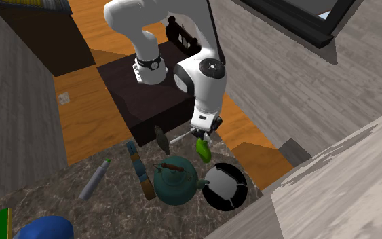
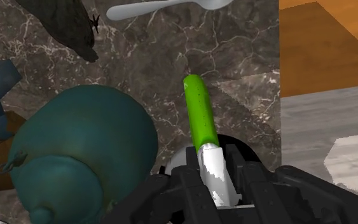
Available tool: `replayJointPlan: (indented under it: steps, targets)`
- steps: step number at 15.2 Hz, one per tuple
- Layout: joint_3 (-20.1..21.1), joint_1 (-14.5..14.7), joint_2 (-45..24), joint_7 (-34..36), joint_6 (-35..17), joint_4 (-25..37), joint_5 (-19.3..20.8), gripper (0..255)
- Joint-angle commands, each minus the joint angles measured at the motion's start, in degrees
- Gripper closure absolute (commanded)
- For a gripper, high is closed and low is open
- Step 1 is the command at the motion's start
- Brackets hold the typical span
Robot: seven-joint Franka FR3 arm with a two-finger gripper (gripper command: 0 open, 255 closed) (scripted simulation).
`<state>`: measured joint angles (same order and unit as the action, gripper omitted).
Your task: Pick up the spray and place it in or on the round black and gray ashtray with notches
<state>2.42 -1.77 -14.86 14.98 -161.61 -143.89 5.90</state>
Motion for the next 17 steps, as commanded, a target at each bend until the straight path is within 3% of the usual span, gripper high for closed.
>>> replayJointPlan:
  steps: [1,17]
  targets:
    - [0.3,-0.1,1.7,-0.2,1.4,-0.3,-0.4,255]
    - [1.3,-0.6,14.3,-2.7,14.3,0.1,-3.4,255]
